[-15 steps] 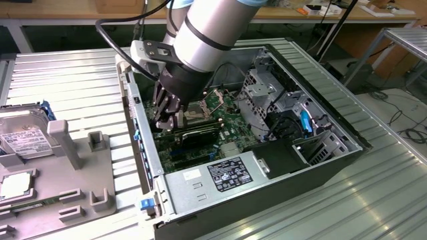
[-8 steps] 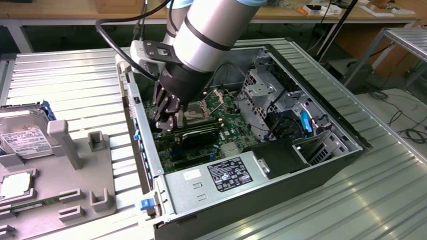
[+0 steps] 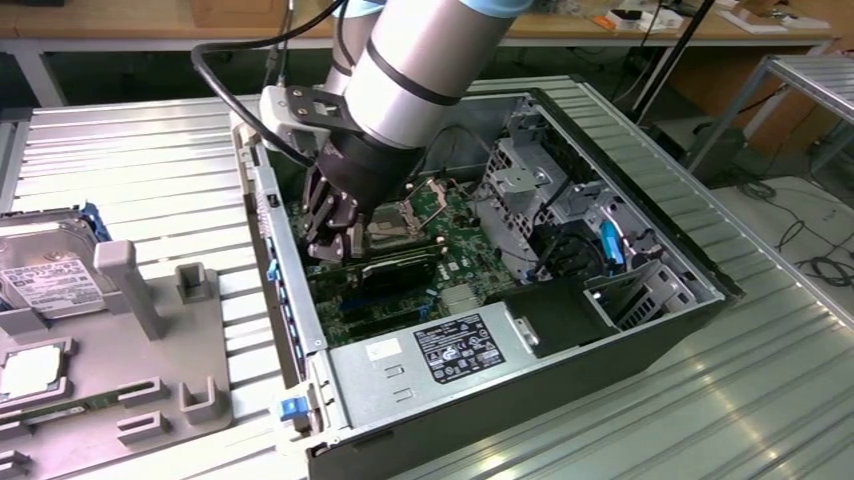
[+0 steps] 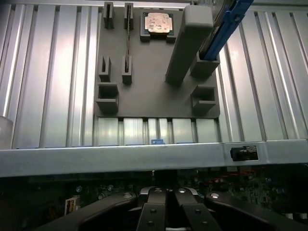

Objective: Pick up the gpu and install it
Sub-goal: 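Press down on the gpu until it lock into place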

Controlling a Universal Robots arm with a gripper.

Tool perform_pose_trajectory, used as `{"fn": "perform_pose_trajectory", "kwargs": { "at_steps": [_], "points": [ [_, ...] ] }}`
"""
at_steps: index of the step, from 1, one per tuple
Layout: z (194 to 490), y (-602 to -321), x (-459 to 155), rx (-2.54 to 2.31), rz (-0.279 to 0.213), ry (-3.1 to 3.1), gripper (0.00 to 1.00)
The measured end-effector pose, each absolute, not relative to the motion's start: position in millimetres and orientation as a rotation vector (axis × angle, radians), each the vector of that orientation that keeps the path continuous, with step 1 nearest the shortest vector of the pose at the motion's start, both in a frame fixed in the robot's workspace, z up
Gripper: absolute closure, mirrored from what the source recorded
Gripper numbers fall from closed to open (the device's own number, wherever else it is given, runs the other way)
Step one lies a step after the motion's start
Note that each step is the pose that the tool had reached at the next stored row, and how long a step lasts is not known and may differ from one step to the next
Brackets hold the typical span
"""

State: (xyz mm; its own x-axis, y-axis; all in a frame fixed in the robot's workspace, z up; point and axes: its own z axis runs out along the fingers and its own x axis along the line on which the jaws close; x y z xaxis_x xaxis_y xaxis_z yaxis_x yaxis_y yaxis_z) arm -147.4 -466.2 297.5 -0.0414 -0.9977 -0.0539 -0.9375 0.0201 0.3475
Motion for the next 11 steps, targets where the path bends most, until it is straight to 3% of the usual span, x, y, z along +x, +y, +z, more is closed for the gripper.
{"fn": "perform_pose_trajectory", "kwargs": {
  "at_steps": [11],
  "points": [
    [300,-466,-125,2.018,-0.428,-2.079,0.89]
  ]
}}
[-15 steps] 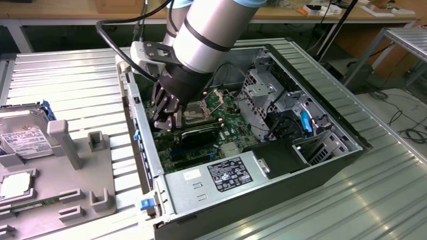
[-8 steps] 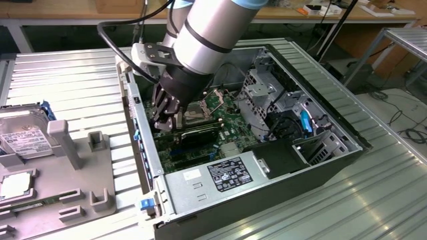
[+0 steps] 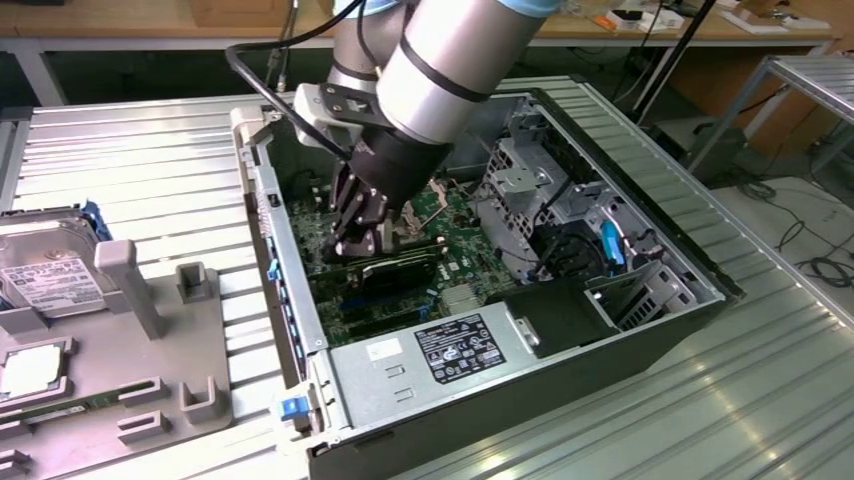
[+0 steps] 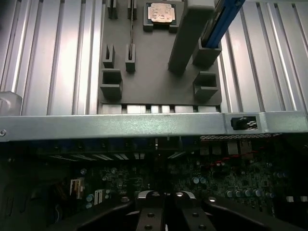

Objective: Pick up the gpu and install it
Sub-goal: 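Press down on the gpu until it lock into place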

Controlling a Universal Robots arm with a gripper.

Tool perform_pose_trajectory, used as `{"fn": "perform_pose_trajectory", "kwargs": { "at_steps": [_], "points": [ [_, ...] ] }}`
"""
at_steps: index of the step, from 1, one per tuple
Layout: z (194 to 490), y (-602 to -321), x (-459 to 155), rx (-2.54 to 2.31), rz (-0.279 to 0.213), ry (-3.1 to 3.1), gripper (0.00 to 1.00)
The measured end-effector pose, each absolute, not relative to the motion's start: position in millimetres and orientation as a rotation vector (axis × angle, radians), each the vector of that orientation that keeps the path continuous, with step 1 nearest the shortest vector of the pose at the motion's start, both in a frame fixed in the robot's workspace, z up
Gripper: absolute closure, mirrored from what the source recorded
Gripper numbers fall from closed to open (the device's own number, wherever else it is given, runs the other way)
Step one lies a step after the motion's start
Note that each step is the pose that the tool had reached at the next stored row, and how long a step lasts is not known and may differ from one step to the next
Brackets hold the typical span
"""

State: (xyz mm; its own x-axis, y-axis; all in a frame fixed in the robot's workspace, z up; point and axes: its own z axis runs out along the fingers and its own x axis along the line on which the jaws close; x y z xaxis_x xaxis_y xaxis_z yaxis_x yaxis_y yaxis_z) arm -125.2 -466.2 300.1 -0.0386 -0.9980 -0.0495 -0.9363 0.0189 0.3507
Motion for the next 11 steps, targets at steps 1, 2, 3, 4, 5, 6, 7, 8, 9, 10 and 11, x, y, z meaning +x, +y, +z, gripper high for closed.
{"fn": "perform_pose_trajectory", "kwargs": {
  "at_steps": [1,2,3,4,5,6,7,8,9,10,11],
  "points": [
    [300.9,-466.1,-125.1,2.018,-0.428,-2.079,0.89],
    [301.1,-466.0,-125.1,2.018,-0.429,-2.08,0.89],
    [301.3,-465.7,-125.2,2.017,-0.429,-2.08,0.89],
    [302.2,-465.4,-125.4,2.016,-0.429,-2.082,0.89],
    [303.5,-465.4,-126.5,2.016,-0.429,-2.082,0.89],
    [309.0,-465.4,-128.5,2.016,-0.429,-2.082,0.89],
    [309.9,-465.4,-129.5,2.016,-0.429,-2.082,0.89],
    [309.8,-465.3,-130.0,2.016,-0.429,-2.082,0.89],
    [309.9,-465.1,-130.5,2.016,-0.429,-2.083,0.89],
    [309.8,-465.0,-130.5,2.016,-0.428,-2.083,0.89],
    [309.0,-464.6,-130.7,2.018,-0.426,-2.085,0.89]
  ]
}}
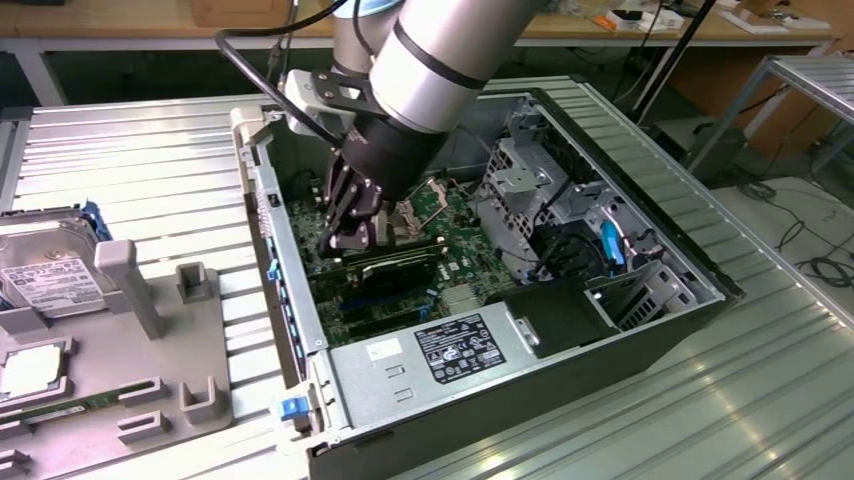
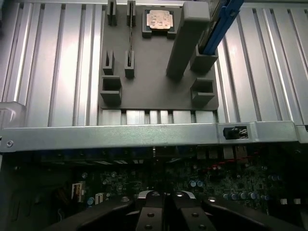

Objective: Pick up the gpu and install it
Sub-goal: 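Press down on the gpu until it lock into place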

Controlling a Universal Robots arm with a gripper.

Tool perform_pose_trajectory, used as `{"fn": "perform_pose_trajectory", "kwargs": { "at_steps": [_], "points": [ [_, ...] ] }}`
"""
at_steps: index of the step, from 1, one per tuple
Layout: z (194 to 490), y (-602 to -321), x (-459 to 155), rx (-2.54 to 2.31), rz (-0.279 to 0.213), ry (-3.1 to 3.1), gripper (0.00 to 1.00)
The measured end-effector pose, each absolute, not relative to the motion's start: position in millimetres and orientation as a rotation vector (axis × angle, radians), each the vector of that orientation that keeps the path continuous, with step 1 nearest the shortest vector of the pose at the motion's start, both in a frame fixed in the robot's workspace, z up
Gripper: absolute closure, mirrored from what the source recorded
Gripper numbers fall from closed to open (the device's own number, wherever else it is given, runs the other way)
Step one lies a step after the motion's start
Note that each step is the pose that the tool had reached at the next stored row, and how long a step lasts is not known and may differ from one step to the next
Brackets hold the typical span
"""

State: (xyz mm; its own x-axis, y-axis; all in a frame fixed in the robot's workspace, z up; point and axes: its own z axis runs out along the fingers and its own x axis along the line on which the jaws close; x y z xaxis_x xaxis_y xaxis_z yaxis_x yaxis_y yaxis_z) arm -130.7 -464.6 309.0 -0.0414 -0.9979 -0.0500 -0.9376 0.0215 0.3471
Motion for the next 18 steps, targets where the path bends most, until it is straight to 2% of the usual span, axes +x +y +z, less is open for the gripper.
{"fn": "perform_pose_trajectory", "kwargs": {
  "at_steps": [18],
  "points": [
    [302,-452,-143,2.015,-0.405,-2.123,0.89]
  ]
}}
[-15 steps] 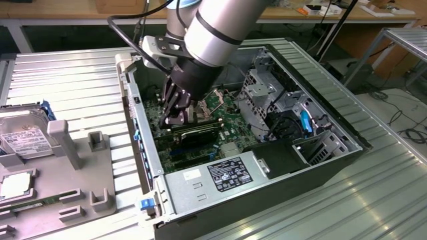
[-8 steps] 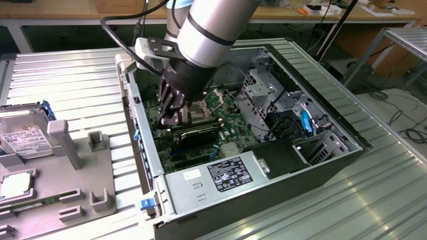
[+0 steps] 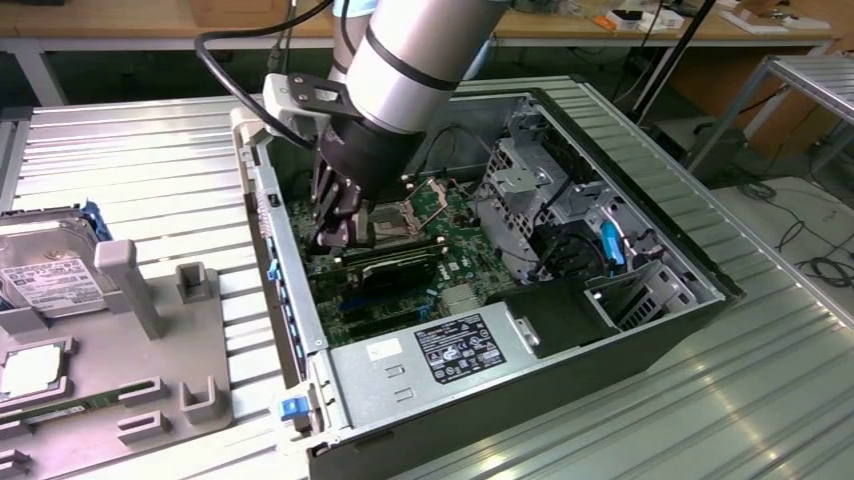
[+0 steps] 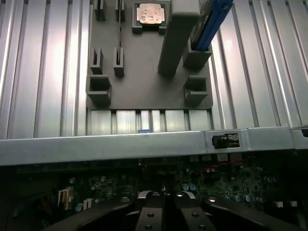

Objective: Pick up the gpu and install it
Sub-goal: 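Press down on the gpu until it lock into place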

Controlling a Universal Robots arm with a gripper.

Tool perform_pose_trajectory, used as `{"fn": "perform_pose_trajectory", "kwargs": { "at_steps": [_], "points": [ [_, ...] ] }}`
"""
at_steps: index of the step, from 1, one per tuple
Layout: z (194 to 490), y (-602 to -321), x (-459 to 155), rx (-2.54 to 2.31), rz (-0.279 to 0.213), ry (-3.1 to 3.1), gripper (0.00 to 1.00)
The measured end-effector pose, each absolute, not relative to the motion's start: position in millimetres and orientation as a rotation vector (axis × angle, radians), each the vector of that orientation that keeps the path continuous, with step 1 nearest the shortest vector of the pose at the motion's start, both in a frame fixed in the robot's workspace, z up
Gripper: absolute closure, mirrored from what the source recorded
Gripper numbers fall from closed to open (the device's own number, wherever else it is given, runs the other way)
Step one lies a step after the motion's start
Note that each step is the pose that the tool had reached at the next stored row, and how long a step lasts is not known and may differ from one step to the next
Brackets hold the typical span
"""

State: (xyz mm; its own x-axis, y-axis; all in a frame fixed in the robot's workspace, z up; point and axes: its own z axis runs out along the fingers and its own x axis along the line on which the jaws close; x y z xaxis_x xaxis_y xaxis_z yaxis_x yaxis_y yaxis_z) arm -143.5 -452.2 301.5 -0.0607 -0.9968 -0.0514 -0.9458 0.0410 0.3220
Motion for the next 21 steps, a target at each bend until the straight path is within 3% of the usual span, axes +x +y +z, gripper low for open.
{"fn": "perform_pose_trajectory", "kwargs": {
  "at_steps": [10,16,21],
  "points": [
    [298.7,-450.8,-145.3,1.964,-0.412,-2.178,0.89],
    [298.7,-450.9,-145.4,1.938,-0.48,-2.17,0.89],
    [295.0,-451.2,-145.8,1.941,-0.485,-2.171,0.89]
  ]
}}
